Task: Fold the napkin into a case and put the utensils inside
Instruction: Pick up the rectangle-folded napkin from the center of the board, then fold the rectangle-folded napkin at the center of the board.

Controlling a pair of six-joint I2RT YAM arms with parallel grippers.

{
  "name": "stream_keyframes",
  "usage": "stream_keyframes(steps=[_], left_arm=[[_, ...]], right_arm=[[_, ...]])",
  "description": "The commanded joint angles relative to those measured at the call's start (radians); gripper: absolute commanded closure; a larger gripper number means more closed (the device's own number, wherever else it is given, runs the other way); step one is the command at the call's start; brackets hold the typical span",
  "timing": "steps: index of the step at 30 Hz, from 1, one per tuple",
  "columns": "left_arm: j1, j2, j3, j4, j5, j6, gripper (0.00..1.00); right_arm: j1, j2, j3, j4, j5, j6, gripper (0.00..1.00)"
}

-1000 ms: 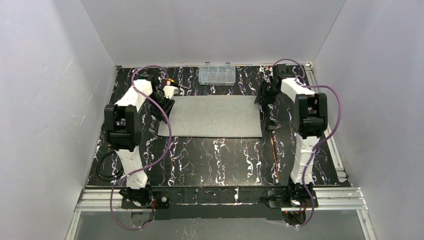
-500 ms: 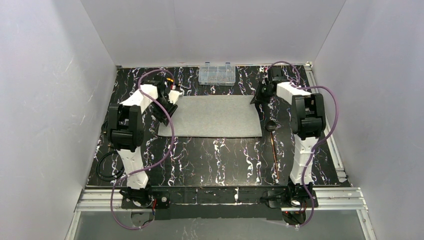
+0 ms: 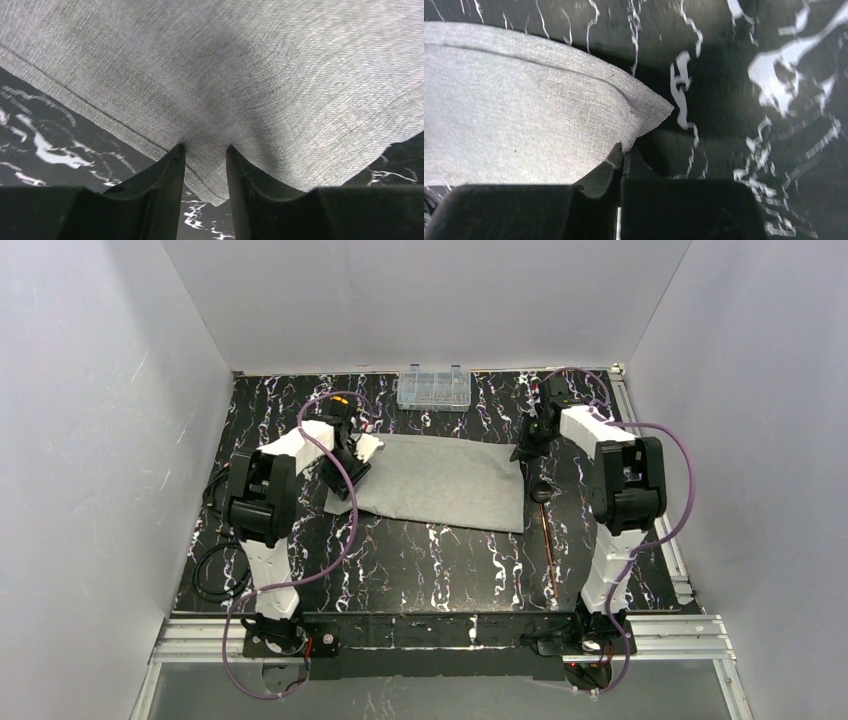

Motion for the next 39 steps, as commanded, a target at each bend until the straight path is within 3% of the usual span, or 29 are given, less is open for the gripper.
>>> stream_keyframes(steps=[1, 7, 14, 16, 20, 23, 29, 35, 39], left_arm=[[-0.075, -0.058, -0.046, -0.035, 0.153, 0.02, 0.66], [-0.113, -0.095, -0.048, -0.02, 0.132, 0.026, 0.66], [-0.101, -0.192, -0.102, 0.168, -0.229, 0.225, 0.65], [-0.083, -0.231, -0.074, 0.139, -0.181, 0.204, 0.63], [-0.041, -0.278, 0.01, -0.019, 0.082, 0.134, 0.59], [-0.024, -0.327, 0.009, -0.039, 0.217, 0.114, 0.58], [0.047, -0.326, 0.014, -0.045, 0.291, 0.095, 0.58], [0.143, -0.315, 0.035, -0.072, 0.343, 0.089, 0.58], [0.178, -0.329, 0.028, -0.069, 0.347, 0.091, 0.58]], right_arm=[[-0.012, -0.142, -0.039, -0.136, 0.048, -0.037, 0.99], [-0.054, -0.216, -0.028, -0.231, 0.073, -0.078, 0.99], [-0.062, -0.19, 0.102, -0.344, 0.022, -0.089, 0.99], [-0.059, -0.199, 0.113, -0.344, 0.005, -0.067, 0.99], [-0.036, -0.227, 0.116, -0.3, -0.049, 0.039, 0.99], [0.007, -0.261, 0.082, -0.211, -0.076, 0.164, 0.99], [0.101, -0.25, 0.076, -0.082, -0.09, 0.347, 0.99], [0.208, -0.164, 0.148, -0.038, -0.032, 0.46, 0.99], [0.279, -0.135, 0.128, 0.088, 0.017, 0.594, 0.99]])
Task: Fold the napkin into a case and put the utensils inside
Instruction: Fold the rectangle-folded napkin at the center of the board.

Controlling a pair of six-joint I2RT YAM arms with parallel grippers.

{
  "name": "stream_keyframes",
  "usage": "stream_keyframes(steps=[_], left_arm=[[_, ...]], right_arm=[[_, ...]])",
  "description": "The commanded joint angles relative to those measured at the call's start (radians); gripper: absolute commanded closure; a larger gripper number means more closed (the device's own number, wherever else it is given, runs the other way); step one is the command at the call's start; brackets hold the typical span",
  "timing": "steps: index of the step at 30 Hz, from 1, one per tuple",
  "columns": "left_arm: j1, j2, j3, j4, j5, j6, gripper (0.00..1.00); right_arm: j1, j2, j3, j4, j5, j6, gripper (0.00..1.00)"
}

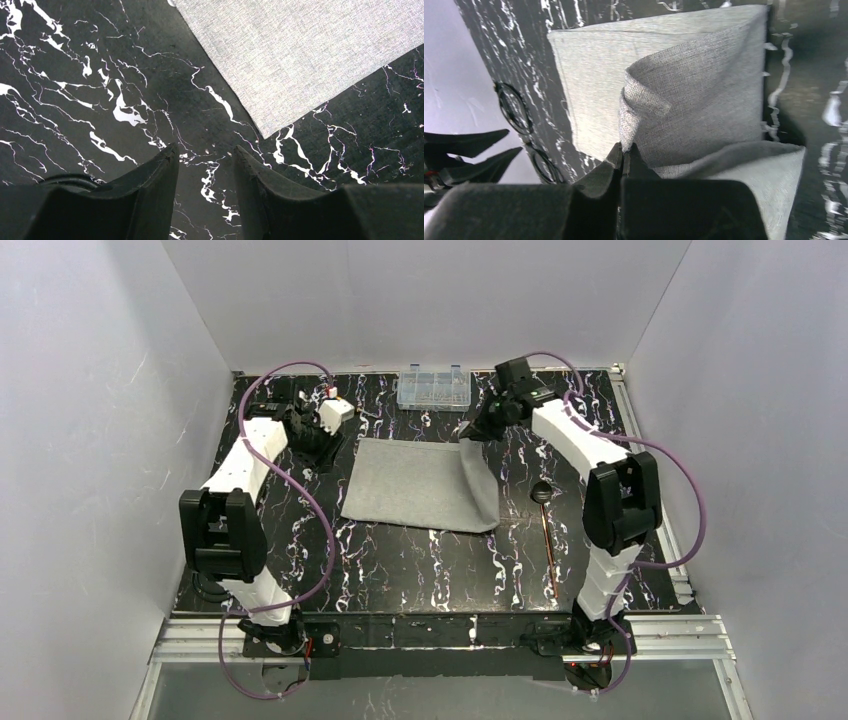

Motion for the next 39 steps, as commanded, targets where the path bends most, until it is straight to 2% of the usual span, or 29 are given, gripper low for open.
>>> stream_keyframes(steps=[1, 10, 16, 30, 39], left_arm=[[0.028, -0.027, 0.028, -0.036, 0.056, -0.006, 0.58], [0.077, -0.048, -0.011, -0.038, 0.066, 0.004, 0.58], [0.111, -0.051, -0.037, -0.034, 0.067, 0.017, 0.58], [0.126, -0.033, -0.058, -0.03, 0.078, 0.017, 0.59], [0.128, -0.037, -0.069, -0.032, 0.075, 0.013, 0.59]], right_arm=[[0.077, 0.048, 0.035, 0.154, 0.061, 0.18, 0.99], [0.229, 0.281, 0.302, 0.146, 0.142, 0.278, 0.99], [0.274, 0.401, 0.414, 0.147, 0.161, 0.314, 0.99], [0.306, 0.472, 0.516, 0.176, 0.131, 0.352, 0.99], [0.324, 0.603, 0.633, 0.192, 0.113, 0.394, 0.99]])
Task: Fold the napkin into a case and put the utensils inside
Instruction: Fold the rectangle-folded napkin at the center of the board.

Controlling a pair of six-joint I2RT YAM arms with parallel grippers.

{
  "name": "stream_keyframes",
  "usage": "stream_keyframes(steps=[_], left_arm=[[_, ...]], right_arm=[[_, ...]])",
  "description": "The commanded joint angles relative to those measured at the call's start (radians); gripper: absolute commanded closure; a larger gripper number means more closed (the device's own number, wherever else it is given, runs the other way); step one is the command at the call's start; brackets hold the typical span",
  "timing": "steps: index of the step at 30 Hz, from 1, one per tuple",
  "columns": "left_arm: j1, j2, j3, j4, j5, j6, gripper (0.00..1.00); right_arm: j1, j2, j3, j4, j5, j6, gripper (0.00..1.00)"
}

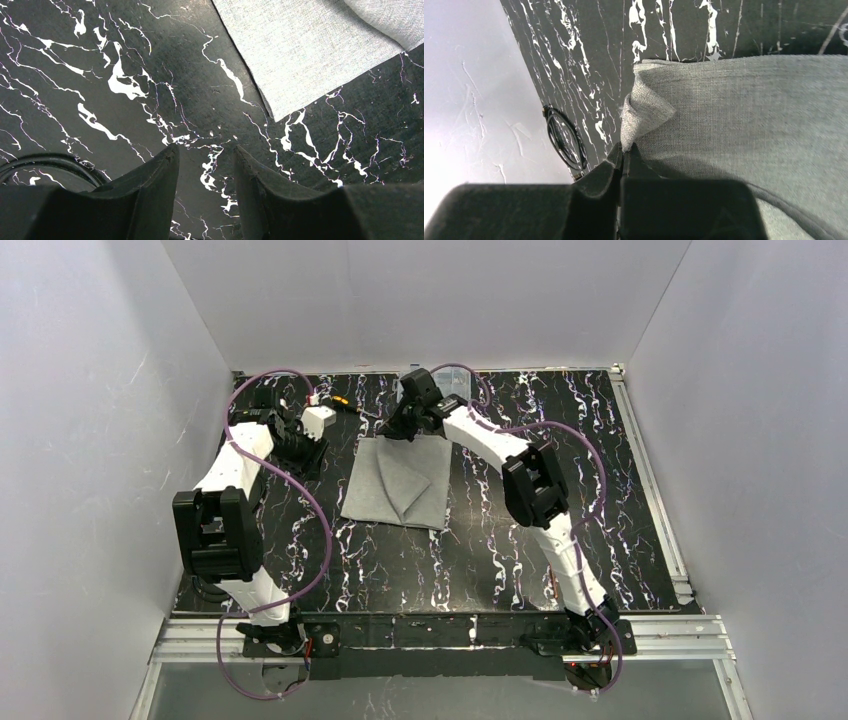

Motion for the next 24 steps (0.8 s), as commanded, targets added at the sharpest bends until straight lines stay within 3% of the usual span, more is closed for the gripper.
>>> stream_keyframes(steps=[1, 4, 6, 10, 12, 13, 14, 19, 24], left_arm=[[0.005, -0.033, -0.01, -0.024, 0.027, -0.002, 0.59], [0.005, -0.029, -0.008, -0.024, 0.027, -0.008, 0.58], [0.005, -0.027, -0.006, -0.023, 0.026, -0.011, 0.58], [0.005, -0.023, 0.0, -0.03, 0.023, -0.018, 0.59], [0.005, -0.022, 0.0, -0.03, 0.021, -0.018, 0.58], [0.005, -0.02, 0.001, -0.03, 0.021, -0.019, 0.58], [0.005, -0.019, 0.003, -0.031, 0.018, -0.019, 0.58], [0.005, -0.019, 0.007, -0.038, 0.013, -0.024, 0.58], [0.007, -0.027, 0.028, -0.043, 0.007, -0.043, 0.59]], right_arm=[[0.015, 0.086, 0.102, 0.019, -0.016, 0.036, 0.98], [0.019, 0.123, 0.112, 0.04, -0.049, 0.046, 0.81], [0.023, 0.155, 0.142, 0.038, -0.078, 0.044, 0.61], [0.029, 0.187, 0.216, 0.023, -0.097, 0.008, 0.5], [0.028, 0.189, 0.251, 0.023, -0.107, -0.008, 0.37], [0.028, 0.189, 0.277, 0.008, -0.106, -0.025, 0.24], [0.028, 0.184, 0.286, 0.004, -0.106, -0.041, 0.04], [0.024, 0.097, 0.256, -0.083, -0.084, -0.196, 0.01], [0.036, -0.14, 0.02, -0.147, 0.069, -0.449, 0.01]])
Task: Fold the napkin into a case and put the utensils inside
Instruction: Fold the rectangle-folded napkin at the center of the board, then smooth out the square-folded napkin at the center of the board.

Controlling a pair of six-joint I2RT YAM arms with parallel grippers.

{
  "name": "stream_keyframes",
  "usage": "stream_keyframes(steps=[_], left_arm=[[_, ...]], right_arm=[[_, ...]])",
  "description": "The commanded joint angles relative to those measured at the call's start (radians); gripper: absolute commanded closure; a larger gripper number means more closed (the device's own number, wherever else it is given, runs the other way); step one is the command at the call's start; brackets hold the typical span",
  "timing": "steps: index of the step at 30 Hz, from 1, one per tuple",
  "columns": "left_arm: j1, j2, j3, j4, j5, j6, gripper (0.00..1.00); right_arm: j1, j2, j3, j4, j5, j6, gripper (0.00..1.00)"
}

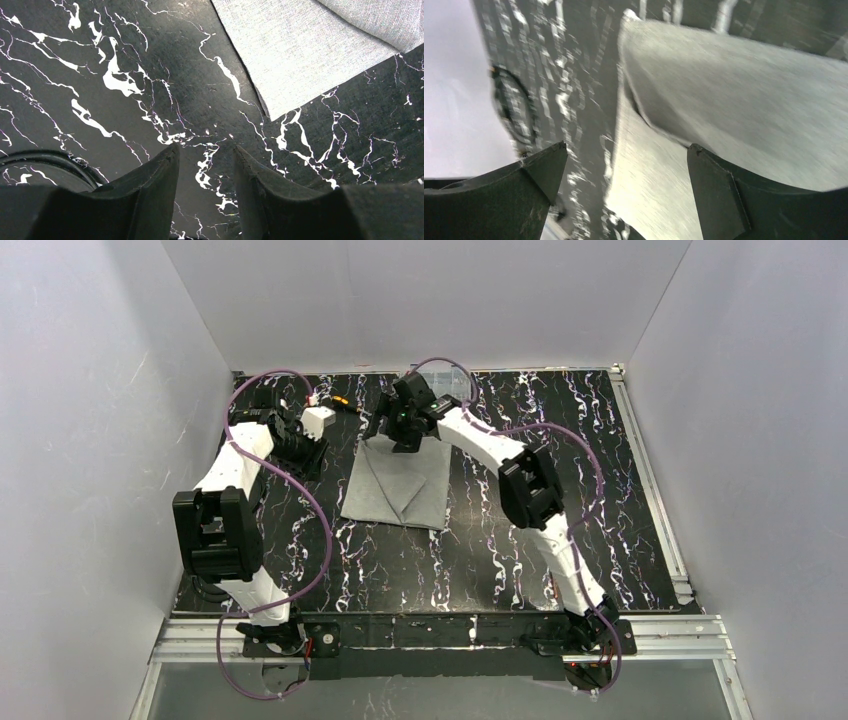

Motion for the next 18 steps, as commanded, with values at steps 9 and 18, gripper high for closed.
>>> stream_keyframes(steps=[9, 18], left_arm=[[0.028, -0.034, 0.103, -0.091, 0.055, -0.052, 0.57], [0.028, 0.011, 0.084, -0.085, 0.034, -0.064, 0.59]], right_arm=[[-0.082, -0.731, -0.918, 0.276, -0.006, -0.181, 0.01], [-0.037, -0.688, -1.053, 0.413, -0.052, -0.133, 0.19]])
